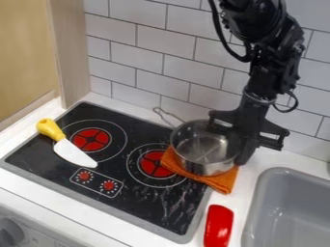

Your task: Move the silver pot on top of the orange cloth

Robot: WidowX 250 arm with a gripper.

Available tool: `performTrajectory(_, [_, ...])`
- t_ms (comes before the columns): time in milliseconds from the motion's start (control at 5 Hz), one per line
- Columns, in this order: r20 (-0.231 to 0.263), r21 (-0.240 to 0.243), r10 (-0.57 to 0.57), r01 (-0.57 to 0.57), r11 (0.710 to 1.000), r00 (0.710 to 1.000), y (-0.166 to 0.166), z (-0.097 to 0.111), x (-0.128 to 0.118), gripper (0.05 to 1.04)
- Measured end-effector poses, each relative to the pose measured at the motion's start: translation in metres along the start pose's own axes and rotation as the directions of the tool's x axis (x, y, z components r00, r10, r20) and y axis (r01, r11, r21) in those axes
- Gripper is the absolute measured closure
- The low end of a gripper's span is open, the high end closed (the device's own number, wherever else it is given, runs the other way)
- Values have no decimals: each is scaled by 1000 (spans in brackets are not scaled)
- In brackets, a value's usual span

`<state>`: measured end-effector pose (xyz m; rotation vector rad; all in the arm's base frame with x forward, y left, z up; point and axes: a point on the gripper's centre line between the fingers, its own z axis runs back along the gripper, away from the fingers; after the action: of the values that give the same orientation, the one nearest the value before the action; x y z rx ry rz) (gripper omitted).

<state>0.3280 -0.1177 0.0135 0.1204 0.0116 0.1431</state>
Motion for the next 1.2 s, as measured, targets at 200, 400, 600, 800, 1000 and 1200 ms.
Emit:
performTrajectory(200, [5,-50,-20,20,999,1000,-4,0,3,818])
performTrajectory(400, [5,-78,-17,18,997,1000,1,-1,3,549])
performTrajectory(600, [68,-53,-55,59,997,996,10,20,9,241])
performTrajectory(800, [125,-43,-123,129,991,985,15,40,13,68])
performTrajectory(1000, [132,11,-202,202,979,970,29,56,7,76])
performTrajectory(1200, [66,40,-269,267,963,961,53,60,-6,85])
